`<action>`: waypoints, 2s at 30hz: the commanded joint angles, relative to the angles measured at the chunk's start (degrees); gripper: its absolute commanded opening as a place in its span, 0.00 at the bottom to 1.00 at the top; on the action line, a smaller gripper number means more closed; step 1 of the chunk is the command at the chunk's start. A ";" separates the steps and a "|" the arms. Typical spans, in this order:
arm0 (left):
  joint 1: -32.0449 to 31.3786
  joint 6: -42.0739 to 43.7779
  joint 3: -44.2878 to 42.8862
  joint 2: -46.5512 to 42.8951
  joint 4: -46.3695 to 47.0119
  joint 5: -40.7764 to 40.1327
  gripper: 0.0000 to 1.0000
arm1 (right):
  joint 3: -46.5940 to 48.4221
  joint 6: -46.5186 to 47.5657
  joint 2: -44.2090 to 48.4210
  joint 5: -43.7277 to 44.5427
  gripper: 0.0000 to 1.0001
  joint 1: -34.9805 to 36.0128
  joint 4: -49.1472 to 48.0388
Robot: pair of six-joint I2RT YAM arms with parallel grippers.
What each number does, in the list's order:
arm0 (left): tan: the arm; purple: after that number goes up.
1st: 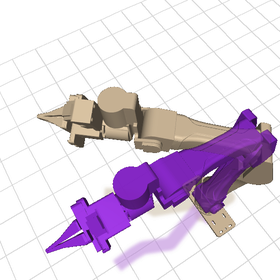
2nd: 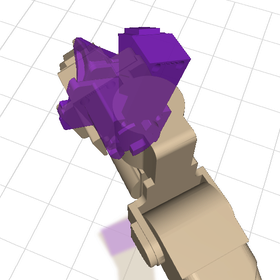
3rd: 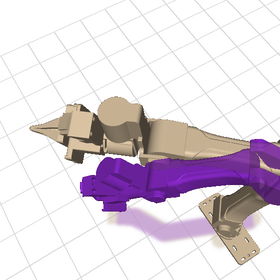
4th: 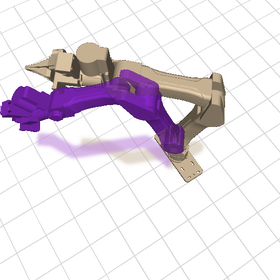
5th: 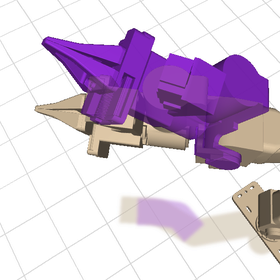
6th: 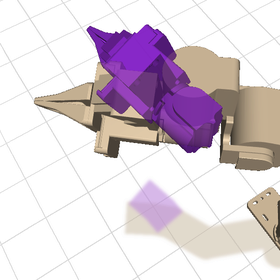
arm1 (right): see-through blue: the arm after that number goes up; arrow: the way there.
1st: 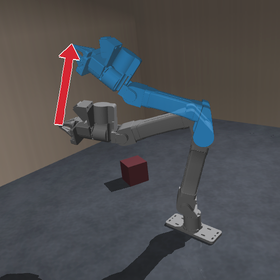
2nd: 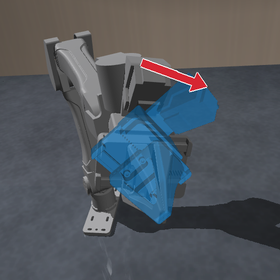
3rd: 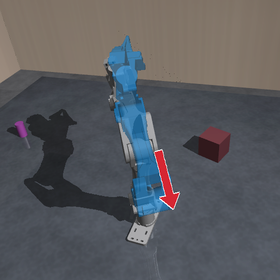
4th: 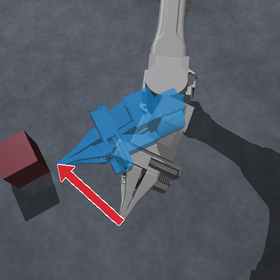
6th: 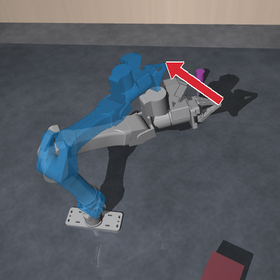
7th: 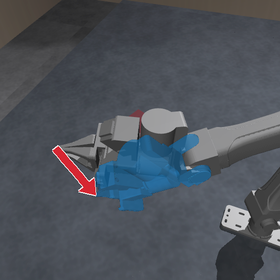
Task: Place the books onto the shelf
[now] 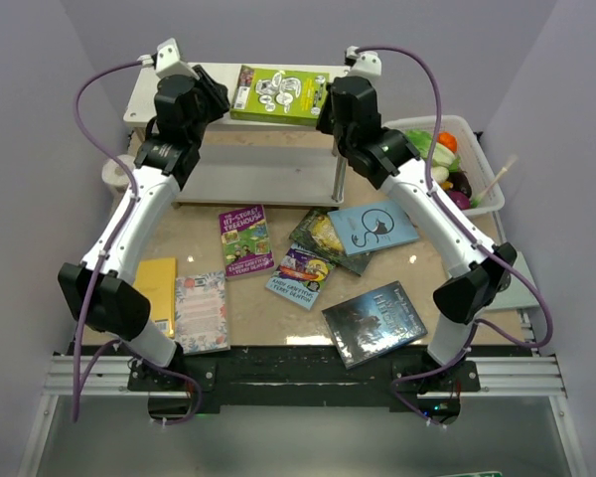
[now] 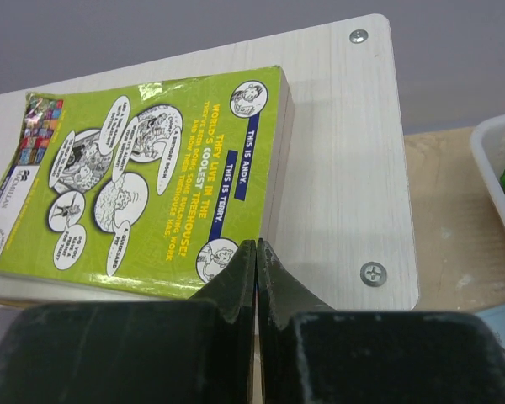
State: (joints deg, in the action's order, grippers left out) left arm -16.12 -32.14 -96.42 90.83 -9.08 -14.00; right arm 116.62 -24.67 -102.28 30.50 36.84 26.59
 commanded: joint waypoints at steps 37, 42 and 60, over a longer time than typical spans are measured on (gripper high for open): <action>6.44 -0.99 7.02 -12.76 -3.40 -10.07 0.39 | -5.37 -7.50 8.91 8.17 0.63 -4.50 8.32; 6.63 -2.13 18.79 -27.25 -2.08 -5.11 0.56 | -34.21 -8.11 31.82 -1.02 0.76 -3.89 -8.46; -21.23 -15.76 75.84 -47.31 5.11 7.58 0.83 | -93.66 -21.64 46.73 -28.65 0.77 -0.28 -31.68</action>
State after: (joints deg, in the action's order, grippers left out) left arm -37.04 -44.38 -23.46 47.03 -11.27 -7.86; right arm 26.72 -40.58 -59.29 6.02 36.49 6.85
